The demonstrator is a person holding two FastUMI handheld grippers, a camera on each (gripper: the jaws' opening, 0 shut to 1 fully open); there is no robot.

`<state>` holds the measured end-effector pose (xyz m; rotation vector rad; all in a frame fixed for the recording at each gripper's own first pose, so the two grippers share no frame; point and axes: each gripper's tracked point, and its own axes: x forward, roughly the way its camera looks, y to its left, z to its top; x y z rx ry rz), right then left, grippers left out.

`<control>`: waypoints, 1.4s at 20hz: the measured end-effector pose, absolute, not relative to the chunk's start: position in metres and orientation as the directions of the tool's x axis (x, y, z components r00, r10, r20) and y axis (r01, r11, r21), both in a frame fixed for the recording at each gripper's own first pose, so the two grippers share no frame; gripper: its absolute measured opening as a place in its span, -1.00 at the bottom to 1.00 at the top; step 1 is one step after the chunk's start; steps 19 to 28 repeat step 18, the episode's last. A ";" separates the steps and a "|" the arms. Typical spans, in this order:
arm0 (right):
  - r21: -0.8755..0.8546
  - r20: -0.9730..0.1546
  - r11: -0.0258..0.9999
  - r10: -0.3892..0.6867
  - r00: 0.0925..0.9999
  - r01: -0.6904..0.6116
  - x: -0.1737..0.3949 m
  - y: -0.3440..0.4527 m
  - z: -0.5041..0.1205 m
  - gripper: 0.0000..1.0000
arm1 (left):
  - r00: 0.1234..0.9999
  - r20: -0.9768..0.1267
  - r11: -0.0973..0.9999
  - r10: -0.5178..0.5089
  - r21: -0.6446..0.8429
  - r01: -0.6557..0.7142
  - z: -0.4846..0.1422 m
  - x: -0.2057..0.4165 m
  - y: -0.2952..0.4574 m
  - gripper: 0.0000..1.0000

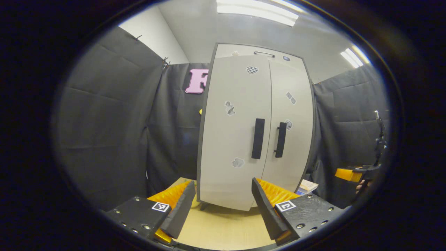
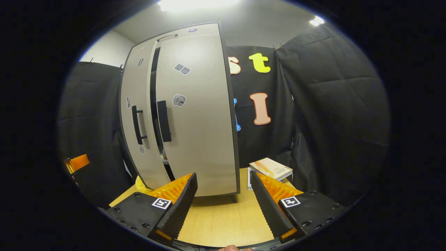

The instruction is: Grab one shoe with the right hand and put it into the shoe cabinet, grab the other shoe with the left hand and put it into the shoe cabinet; then close the right door with the right hand and the left door with the left hand.

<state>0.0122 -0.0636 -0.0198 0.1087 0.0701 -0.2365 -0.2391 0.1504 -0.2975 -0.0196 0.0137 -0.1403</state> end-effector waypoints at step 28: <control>0.142 -0.180 0.947 -0.262 0.948 0.288 0.025 -0.078 -0.030 0.96 | 0.998 -0.047 0.998 -0.043 0.048 0.045 -0.323 -0.237 0.170 0.87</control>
